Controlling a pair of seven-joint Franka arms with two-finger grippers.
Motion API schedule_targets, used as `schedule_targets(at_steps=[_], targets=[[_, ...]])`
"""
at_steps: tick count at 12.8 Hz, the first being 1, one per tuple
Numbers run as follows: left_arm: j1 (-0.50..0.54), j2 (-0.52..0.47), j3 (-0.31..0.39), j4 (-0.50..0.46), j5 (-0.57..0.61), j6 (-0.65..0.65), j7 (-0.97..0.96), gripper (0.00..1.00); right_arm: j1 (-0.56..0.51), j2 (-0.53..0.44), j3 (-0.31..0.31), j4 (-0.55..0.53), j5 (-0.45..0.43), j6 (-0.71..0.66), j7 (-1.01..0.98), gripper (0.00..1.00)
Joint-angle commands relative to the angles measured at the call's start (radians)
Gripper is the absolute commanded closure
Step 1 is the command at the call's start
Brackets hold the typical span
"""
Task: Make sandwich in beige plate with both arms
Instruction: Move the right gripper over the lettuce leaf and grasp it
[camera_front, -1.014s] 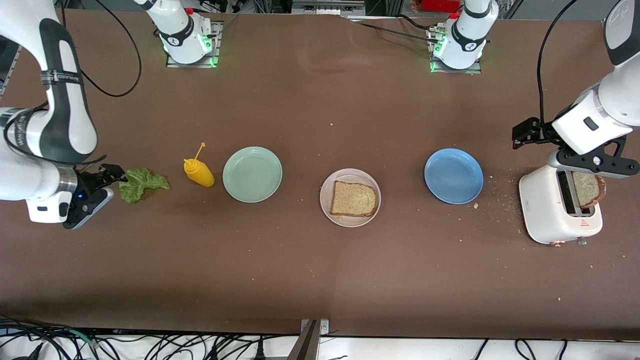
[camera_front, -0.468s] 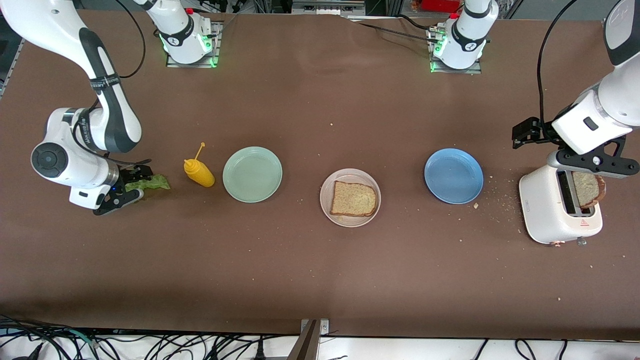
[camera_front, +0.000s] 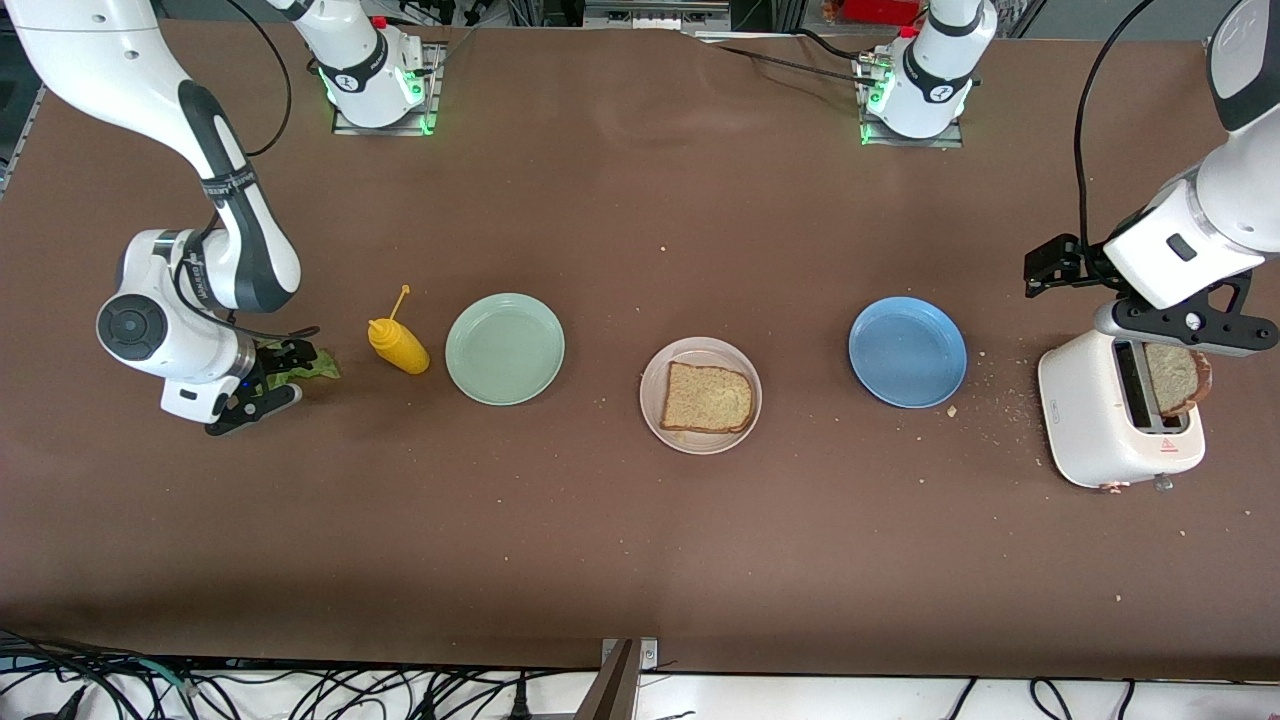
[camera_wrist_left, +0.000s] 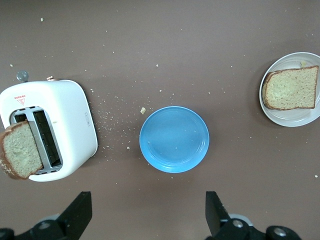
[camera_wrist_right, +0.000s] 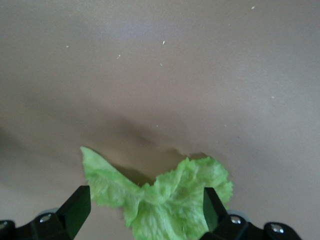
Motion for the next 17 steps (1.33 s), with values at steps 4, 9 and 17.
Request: schedule_targets(at_steps=[4, 9, 17], targets=[[0.001, -0.004, 0.000, 0.009, -0.007, -0.016, -0.007, 0.00, -0.008, 0.037, -0.002, -0.009, -0.025, 0.044, 0.003, 0.01], [0.001, -0.004, 0.000, 0.009, -0.007, -0.016, -0.007, 0.00, -0.009, 0.055, -0.004, -0.009, -0.007, 0.044, 0.018, 0.98], [0.001, -0.004, 0.000, 0.009, -0.007, -0.016, -0.007, 0.00, 0.000, -0.032, 0.004, 0.117, 0.053, -0.184, 0.011, 1.00]])
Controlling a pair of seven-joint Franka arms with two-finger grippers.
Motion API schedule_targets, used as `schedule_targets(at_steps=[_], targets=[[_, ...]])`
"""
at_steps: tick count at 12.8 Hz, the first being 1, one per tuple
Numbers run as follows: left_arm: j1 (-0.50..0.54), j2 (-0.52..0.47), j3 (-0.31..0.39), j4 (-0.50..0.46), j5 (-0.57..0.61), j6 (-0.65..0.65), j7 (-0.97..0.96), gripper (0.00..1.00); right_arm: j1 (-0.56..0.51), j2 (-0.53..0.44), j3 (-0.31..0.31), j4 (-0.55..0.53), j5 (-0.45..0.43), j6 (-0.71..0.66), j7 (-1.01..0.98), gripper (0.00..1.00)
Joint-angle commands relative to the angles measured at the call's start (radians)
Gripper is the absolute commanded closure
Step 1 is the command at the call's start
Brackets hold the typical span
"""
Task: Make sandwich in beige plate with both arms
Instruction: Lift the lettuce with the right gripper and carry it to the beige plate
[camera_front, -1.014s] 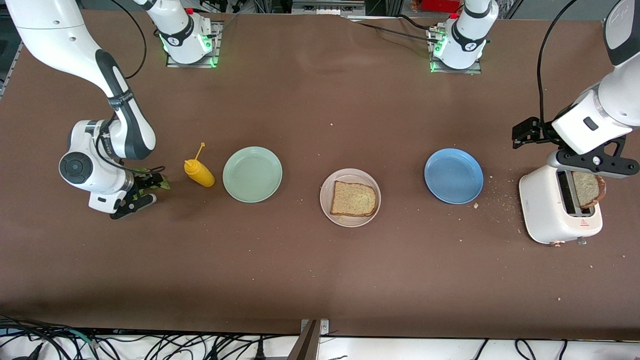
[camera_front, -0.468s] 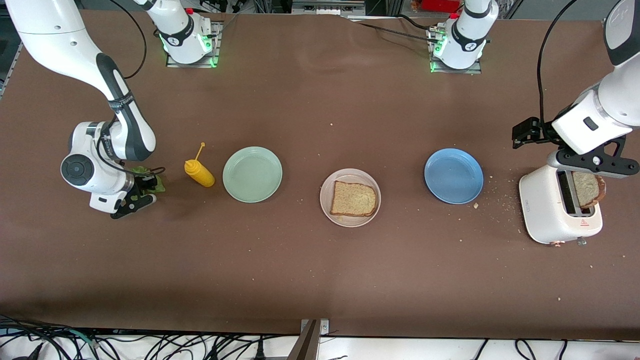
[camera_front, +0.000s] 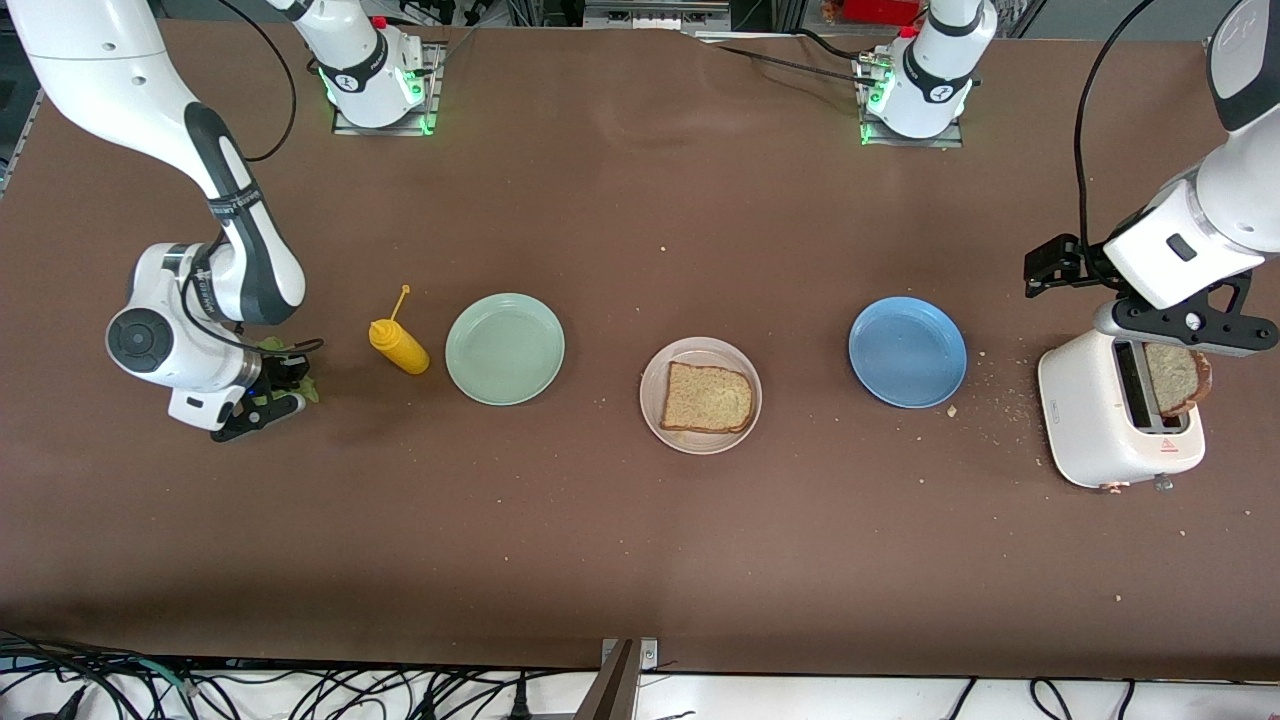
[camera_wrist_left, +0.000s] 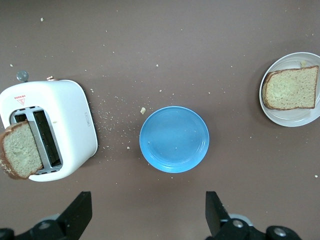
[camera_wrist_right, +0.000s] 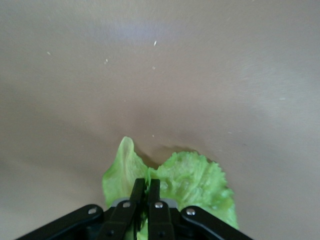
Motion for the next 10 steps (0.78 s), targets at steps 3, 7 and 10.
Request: schedule_targets(at_steps=[3, 7, 10], targets=[[0.001, -0.004, 0.000, 0.009, -0.007, -0.016, -0.006, 0.00, 0.031, -0.119, 0.040, 0.162, 0.013, -0.313, -0.005, 1.00], [0.001, -0.004, 0.000, 0.009, -0.006, -0.016, -0.006, 0.00, 0.097, -0.191, 0.092, 0.315, 0.020, -0.534, -0.001, 1.00], [0.001, -0.004, 0.000, 0.009, -0.007, -0.016, -0.004, 0.00, 0.142, -0.222, 0.163, 0.387, 0.060, -0.580, 0.004, 1.00]])
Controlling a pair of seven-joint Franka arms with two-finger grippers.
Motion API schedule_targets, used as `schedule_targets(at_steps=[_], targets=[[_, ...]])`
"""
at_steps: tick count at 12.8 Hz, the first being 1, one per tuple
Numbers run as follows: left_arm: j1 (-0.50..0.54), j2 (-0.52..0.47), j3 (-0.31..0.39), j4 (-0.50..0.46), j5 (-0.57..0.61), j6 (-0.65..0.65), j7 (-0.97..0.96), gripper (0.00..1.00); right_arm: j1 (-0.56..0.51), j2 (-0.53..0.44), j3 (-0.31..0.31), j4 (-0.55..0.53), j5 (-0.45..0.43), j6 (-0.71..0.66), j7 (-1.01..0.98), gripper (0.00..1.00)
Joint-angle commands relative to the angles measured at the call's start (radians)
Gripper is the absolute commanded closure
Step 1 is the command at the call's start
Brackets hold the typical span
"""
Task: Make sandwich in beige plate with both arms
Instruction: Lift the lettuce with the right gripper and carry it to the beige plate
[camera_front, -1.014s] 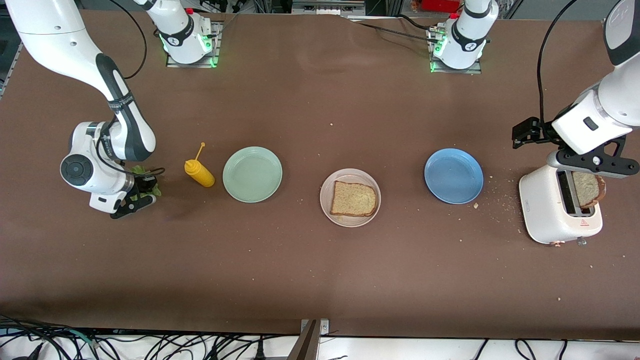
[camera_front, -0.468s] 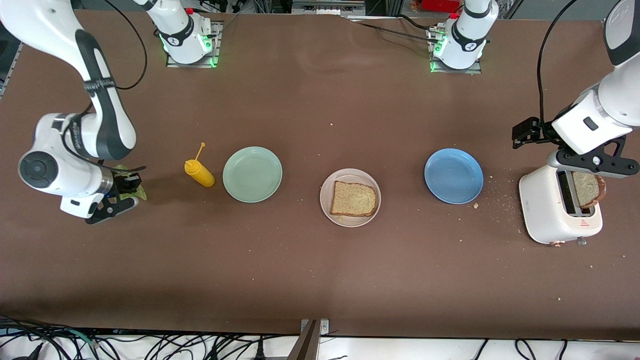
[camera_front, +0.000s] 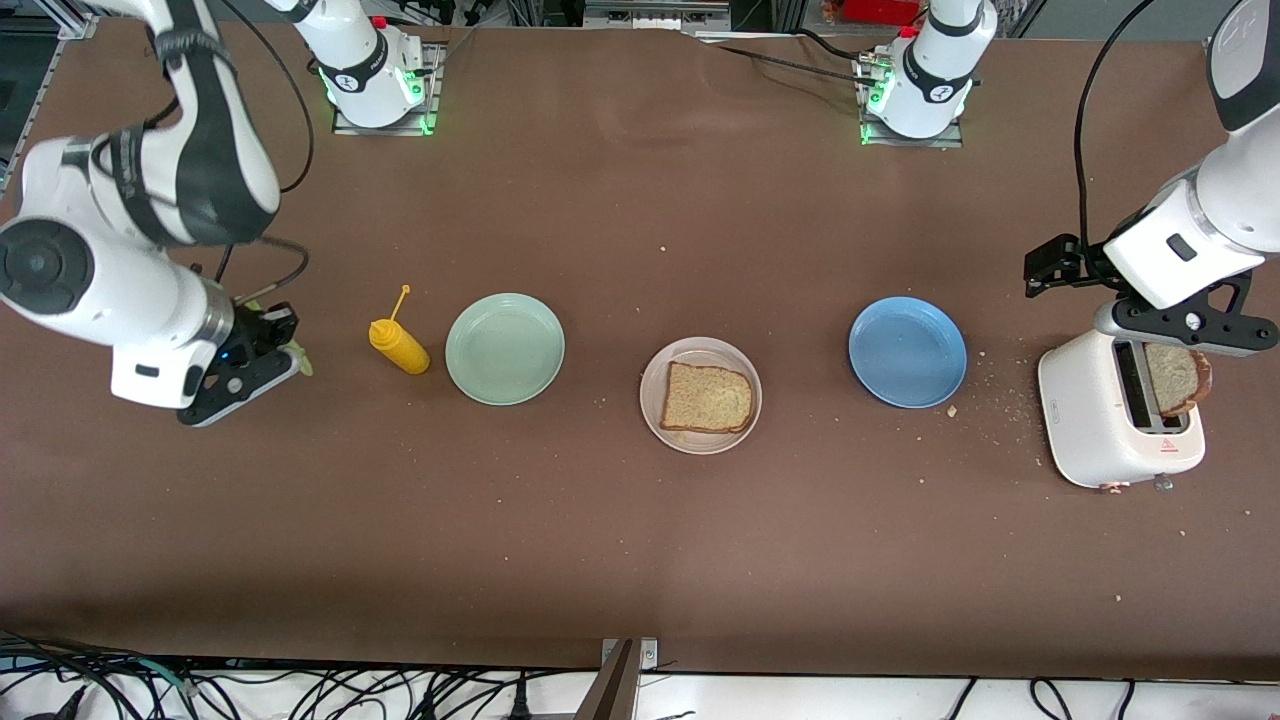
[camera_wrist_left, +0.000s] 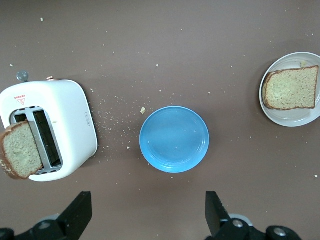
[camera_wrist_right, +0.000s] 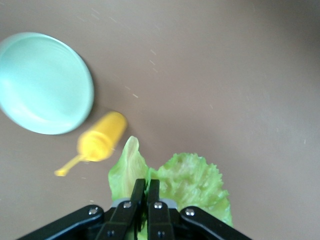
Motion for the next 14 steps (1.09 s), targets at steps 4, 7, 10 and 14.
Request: schedule_targets(at_steps=[4, 7, 10, 14], targets=[[0.001, -0.004, 0.000, 0.009, -0.007, -0.016, -0.004, 0.00, 0.094, 0.003, 0.123, 0.080, 0.126, 0.002, 0.199, 1.00], [0.001, -0.004, 0.000, 0.009, -0.006, -0.016, -0.004, 0.00, 0.174, 0.044, 0.171, 0.080, 0.134, 0.101, 0.360, 1.00], [0.001, -0.004, 0.000, 0.009, -0.007, -0.016, -0.004, 0.00, 0.260, 0.120, 0.171, 0.081, 0.231, 0.198, 0.446, 1.00], [0.002, -0.004, 0.002, 0.009, -0.007, -0.016, -0.004, 0.00, 0.355, 0.268, 0.202, 0.083, 0.238, 0.475, 0.615, 1.00]])
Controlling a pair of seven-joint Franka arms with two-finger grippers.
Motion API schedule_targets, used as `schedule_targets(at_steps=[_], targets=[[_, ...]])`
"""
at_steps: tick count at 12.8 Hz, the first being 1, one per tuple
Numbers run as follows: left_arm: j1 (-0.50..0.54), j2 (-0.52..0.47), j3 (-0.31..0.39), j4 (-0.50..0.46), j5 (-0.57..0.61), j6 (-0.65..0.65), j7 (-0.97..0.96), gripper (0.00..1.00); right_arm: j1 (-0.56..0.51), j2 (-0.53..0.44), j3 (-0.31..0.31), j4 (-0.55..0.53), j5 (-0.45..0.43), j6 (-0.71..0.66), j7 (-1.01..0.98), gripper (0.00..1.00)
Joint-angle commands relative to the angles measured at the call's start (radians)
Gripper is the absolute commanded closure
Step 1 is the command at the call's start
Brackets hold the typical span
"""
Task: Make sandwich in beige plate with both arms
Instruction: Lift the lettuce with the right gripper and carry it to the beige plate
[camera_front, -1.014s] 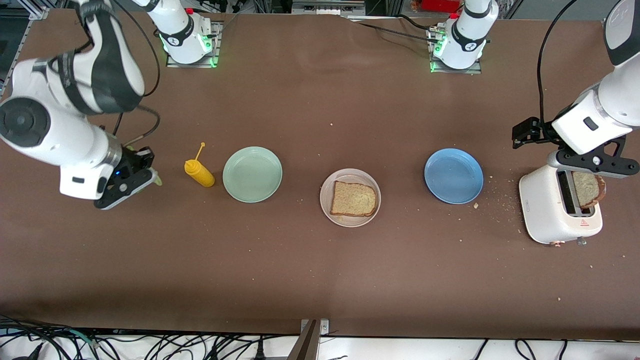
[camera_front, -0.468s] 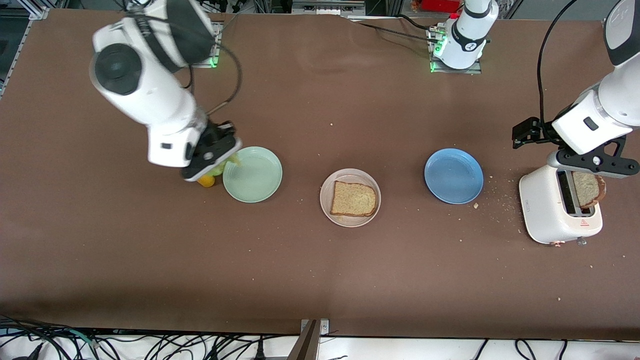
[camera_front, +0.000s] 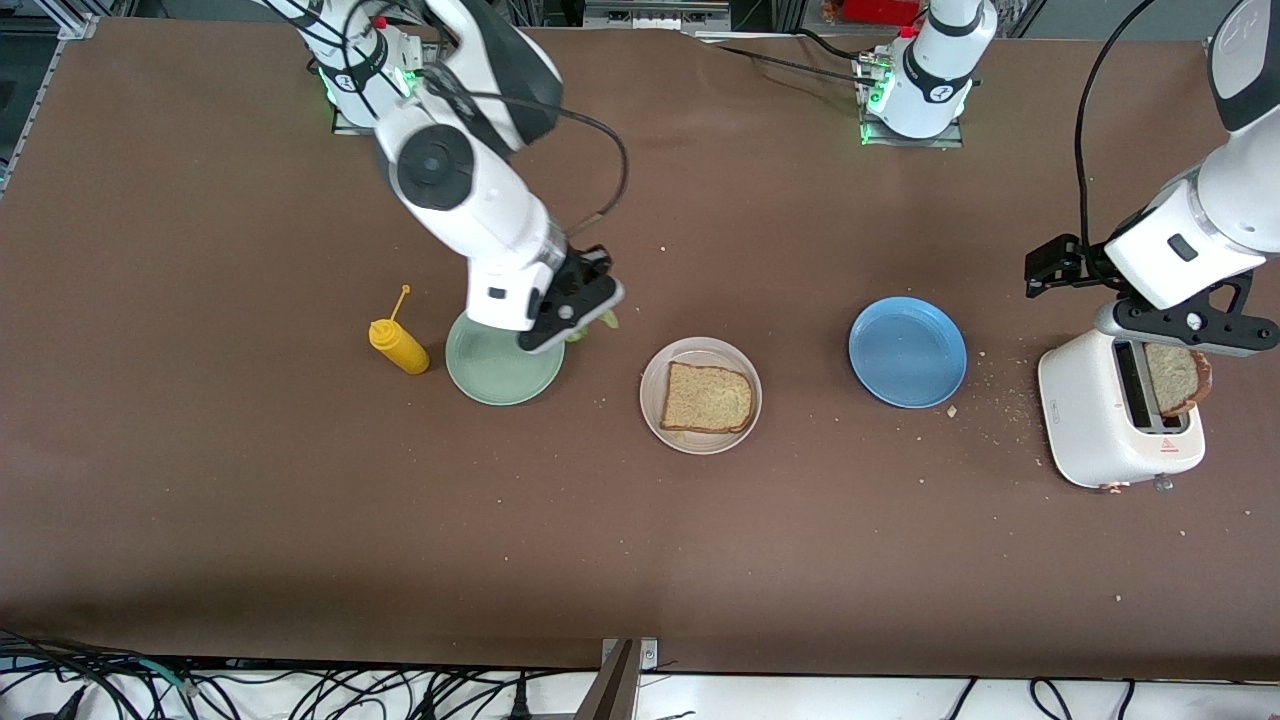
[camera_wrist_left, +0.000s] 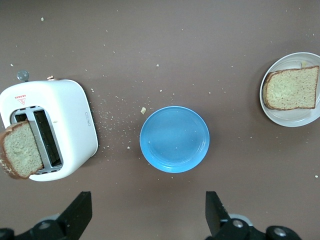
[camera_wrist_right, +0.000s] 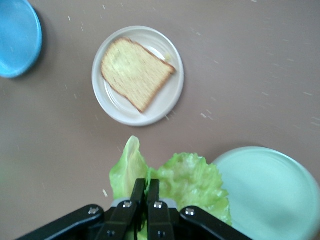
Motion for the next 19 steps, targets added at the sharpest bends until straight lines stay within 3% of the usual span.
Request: schedule_targets(at_steps=[1, 6, 14, 19], targets=[[0.003, -0.004, 0.001, 0.009, -0.006, -0.016, -0.003, 0.00, 0.041, 0.119, 0.025, 0.037, 0.017, 0.185, 0.094, 1.00], [0.004, -0.004, 0.001, 0.009, -0.006, -0.022, -0.003, 0.00, 0.070, 0.261, 0.061, 0.038, 0.017, 0.477, 0.108, 1.00], [0.006, -0.004, 0.001, 0.009, -0.006, -0.024, -0.001, 0.00, 0.109, 0.377, 0.060, 0.038, -0.003, 0.652, 0.078, 1.00], [0.006, -0.004, -0.001, 0.009, -0.006, -0.024, -0.001, 0.00, 0.091, 0.387, 0.052, 0.040, -0.003, 0.694, -0.074, 1.00]])
